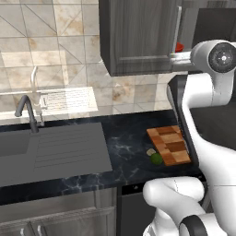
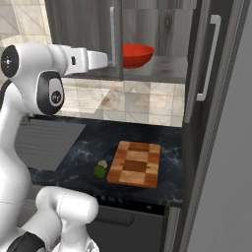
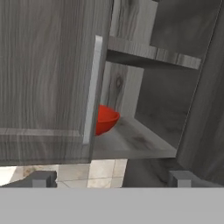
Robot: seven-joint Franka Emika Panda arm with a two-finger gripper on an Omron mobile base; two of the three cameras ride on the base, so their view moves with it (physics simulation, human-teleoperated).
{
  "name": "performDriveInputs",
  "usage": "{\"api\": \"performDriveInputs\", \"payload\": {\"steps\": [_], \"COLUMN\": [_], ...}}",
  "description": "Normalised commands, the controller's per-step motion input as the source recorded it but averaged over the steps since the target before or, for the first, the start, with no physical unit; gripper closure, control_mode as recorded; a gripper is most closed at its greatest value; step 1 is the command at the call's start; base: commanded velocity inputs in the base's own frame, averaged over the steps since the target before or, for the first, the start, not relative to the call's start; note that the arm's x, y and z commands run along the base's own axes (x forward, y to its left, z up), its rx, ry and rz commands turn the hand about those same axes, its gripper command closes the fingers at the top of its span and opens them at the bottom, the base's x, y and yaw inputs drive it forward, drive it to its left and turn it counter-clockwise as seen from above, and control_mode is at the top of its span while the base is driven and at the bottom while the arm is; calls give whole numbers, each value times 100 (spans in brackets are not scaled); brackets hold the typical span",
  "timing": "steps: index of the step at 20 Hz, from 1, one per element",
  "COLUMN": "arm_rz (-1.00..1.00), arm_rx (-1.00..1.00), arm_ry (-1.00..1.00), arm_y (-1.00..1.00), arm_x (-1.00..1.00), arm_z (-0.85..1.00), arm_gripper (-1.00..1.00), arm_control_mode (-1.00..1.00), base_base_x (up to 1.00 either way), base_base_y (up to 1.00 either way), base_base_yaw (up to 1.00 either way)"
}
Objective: Open the cabinet. Place the bowl and condiment on the counter. Then place the lime and garlic on the cutting board.
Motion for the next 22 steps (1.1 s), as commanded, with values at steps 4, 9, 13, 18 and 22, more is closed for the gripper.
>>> {"api": "performDriveInputs", "payload": {"steps": [4, 9, 13, 18, 22], "arm_rz": [2, 3, 3, 7, 11], "arm_rx": [1, 4, 4, 1, 0], "arm_ry": [0, 0, 0, -2, -2], "arm_y": [3, 0, 0, -4, -16], "arm_x": [42, 49, 35, 14, 9], "arm_z": [0, 0, 0, 3, 4], "arm_gripper": [-100, -100, -100, -100, -100], "arm_control_mode": [-100, -100, -100, -100, -100], "base_base_x": [0, 0, 0, 0, 0], "base_base_y": [0, 0, 0, 0, 0], "base_base_yaw": [0, 0, 0, 0, 0]}}
